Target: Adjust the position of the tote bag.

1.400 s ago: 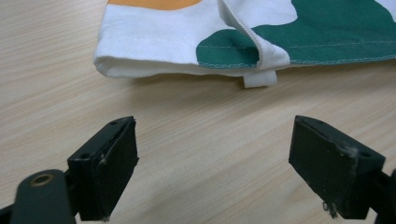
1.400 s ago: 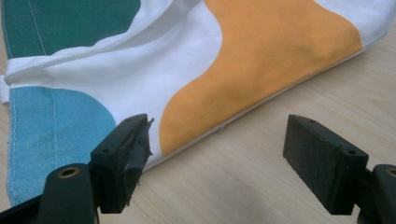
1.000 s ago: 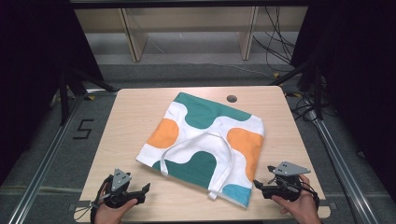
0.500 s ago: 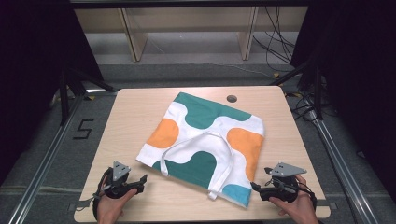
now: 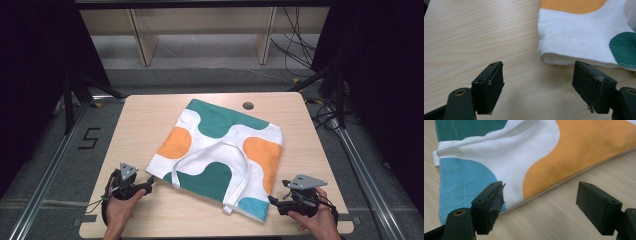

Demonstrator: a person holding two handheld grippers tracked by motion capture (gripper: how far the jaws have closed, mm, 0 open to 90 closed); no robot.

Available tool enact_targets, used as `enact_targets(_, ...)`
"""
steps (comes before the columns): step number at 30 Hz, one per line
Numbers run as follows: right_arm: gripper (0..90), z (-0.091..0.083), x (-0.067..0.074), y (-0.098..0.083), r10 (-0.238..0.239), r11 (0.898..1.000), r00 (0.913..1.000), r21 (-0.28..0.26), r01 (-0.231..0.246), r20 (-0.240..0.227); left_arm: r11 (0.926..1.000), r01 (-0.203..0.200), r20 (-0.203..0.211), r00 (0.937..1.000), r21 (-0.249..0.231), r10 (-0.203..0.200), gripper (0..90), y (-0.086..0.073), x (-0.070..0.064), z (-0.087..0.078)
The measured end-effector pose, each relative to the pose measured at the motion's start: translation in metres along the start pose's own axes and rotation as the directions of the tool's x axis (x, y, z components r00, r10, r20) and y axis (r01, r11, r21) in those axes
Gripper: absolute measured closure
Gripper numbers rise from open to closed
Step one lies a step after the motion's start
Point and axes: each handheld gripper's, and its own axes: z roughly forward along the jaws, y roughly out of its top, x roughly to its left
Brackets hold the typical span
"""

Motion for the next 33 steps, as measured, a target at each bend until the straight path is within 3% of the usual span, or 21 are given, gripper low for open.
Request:
enact_targets(5, 23.3, 0.000, 0.000, 0.000, 0.002, 1.000, 1.0000, -0.003, -0.002, -0.001, 0.9997, 0.022, -0.005, 0.9998, -0.009, -0.022, 25.5, 0.004, 0.002, 0.006)
enact_targets(8, 23.4, 0.002, -0.001, 0.000, -0.027, 1.000, 0.9995, -0.011, 0.027, -0.018, 0.9998, 0.010, -0.002, 1.0000, -0.019, -0.010, 28.7, 0.008, 0.001, 0.008)
enact_targets(10, 23.4, 0.000, 0.001, 0.000, -0.002, 1.000, 0.9999, -0.002, 0.002, -0.011, 0.9998, -0.004, -0.001, 1.0000, -0.020, 0.004, 28.9, 0.010, -0.001, 0.009)
enact_targets(12, 23.4, 0.001, 0.001, 0.000, -0.001, 1.000, 1.0000, 0.002, 0.001, -0.006, 0.9993, 0.000, 0.006, 1.0000, -0.037, 0.000, 31.8, 0.013, -0.004, 0.010)
enact_targets(15, 23.4, 0.001, 0.002, 0.000, 0.005, 1.000, 1.0000, 0.010, -0.005, -0.006, 0.9981, -0.026, 0.024, 0.9993, -0.056, 0.028, 35.4, 0.018, -0.006, 0.012)
enact_targets(19, 23.4, 0.002, 0.001, 0.000, -0.016, 1.000, 0.9998, 0.003, 0.016, -0.007, 0.9967, -0.035, 0.048, 0.9981, -0.074, 0.038, 42.7, 0.024, -0.009, 0.019)
enact_targets(21, 23.4, 0.002, 0.002, 0.000, -0.001, 1.000, 0.9998, 0.010, 0.001, -0.020, 0.9916, -0.091, 0.049, 0.9942, -0.092, 0.095, 56.0, 0.025, -0.011, 0.021)
enact_targets(22, 23.3, 0.002, 0.002, 0.000, -0.005, 1.000, 0.9998, 0.010, 0.005, -0.020, 0.9838, -0.156, 0.026, 0.9870, -0.088, 0.159, 59.4, 0.026, -0.013, 0.022)
enact_targets(23, 22.8, 0.002, 0.004, 0.000, 0.007, 1.000, 0.9997, 0.020, -0.006, -0.025, 0.9785, -0.183, 0.021, 0.9824, -0.096, 0.185, 66.9, 0.026, -0.014, 0.023)
enact_targets(24, 22.8, 0.002, 0.004, 0.000, 0.007, 1.000, 0.9997, 0.020, -0.006, -0.025, 0.9721, -0.207, 0.015, 0.9777, -0.111, 0.209, 66.9, 0.025, -0.015, 0.023)
enact_targets(25, 22.5, 0.002, 0.004, 0.000, 0.007, 1.000, 0.9993, 0.028, -0.006, -0.036, 0.9694, -0.203, 0.033, 0.9774, -0.139, 0.209, 71.4, 0.024, -0.012, 0.023)
enact_targets(28, 19.0, 0.004, 0.011, 0.000, -0.018, 0.999, 0.9975, 0.036, 0.021, -0.068, 0.9740, -0.174, 0.052, 0.9818, -0.145, 0.183, 75.3, 0.021, -0.008, 0.021)
enact_targets(31, 15.6, 0.004, 0.016, 0.001, -0.028, 0.999, 0.9951, 0.032, 0.031, -0.095, 0.9705, -0.201, 0.046, 0.9769, -0.133, 0.209, 75.6, 0.020, -0.012, 0.019)
enact_targets(33, 16.1, 0.004, 0.025, 0.003, -0.030, 0.999, 0.9908, 0.040, 0.035, -0.132, 0.9730, -0.203, 0.051, 0.9764, -0.109, 0.210, 75.9, 0.020, -0.015, 0.016)
